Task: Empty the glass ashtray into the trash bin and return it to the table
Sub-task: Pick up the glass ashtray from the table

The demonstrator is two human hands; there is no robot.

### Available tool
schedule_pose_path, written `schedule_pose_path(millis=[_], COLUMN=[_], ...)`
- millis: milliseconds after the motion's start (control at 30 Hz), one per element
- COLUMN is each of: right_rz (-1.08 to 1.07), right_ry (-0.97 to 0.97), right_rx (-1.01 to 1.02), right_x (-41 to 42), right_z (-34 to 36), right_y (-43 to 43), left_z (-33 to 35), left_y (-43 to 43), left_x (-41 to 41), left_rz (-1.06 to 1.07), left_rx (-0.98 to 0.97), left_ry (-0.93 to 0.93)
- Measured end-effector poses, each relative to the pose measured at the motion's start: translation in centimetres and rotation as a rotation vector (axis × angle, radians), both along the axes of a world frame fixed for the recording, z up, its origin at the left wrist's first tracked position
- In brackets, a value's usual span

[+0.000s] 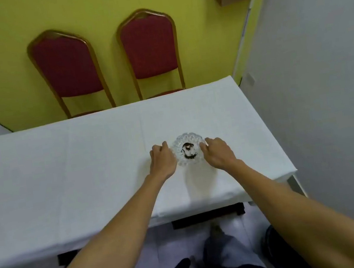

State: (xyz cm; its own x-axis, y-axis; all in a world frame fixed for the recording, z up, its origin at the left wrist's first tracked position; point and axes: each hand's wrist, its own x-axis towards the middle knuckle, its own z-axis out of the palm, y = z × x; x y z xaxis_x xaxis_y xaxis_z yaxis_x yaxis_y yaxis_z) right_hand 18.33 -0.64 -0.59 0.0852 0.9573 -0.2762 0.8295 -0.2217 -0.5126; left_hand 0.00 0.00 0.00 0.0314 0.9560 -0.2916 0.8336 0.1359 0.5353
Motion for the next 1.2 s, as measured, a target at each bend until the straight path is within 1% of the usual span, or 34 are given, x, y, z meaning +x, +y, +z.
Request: schedule_pose_path(millis=[133, 267, 333, 500, 667, 833, 1000, 1200], right_rz=[-0.032, -0.113, -0.152, -0.126, -0.117, -0.167, -0.306, -0.565], right_ry=[0.050, 0.135, 0.130, 0.088, 0.157, 0.179, 0.195, 0.204], right_rx=[-0.065, -0.037, -0.036, -0.041, -0.047, -0.011, 0.101, 0.213], right_x=[0.2, -0.2, -0.6, -0.7, -0.2, 0.7, 2.1, 3.6], right_z=[-0.9, -1.8, -2.3, -2.9, -2.5, -2.7, -2.1, -1.3], right_y=[1.0, 2.4, 2.6, 2.5, 2.5, 0.5, -3.0, -9.2], left_z=[-1.0, -1.7, -2.2, -3.0, -2.7, -2.3, -1.8, -1.5], left_y=[1.0, 1.8, 1.7, 1.3, 1.3, 0.1, -2.0, -4.6], left_x=[1.6, 3.2, 3.8, 4.9, 5.8, 6.5, 7.7, 9.7], left_rz=[0.082, 0.151, 0.188, 0.255, 0.312, 0.251, 0.103, -0.127], left_rx=[-0.041, -0.033, -0.036, 0.036, 0.030, 0.030, 0.088, 0.066], left_ry=[-0.030, -0.053, -0.058, -0.037, -0.064, -0.093, -0.149, -0.227])
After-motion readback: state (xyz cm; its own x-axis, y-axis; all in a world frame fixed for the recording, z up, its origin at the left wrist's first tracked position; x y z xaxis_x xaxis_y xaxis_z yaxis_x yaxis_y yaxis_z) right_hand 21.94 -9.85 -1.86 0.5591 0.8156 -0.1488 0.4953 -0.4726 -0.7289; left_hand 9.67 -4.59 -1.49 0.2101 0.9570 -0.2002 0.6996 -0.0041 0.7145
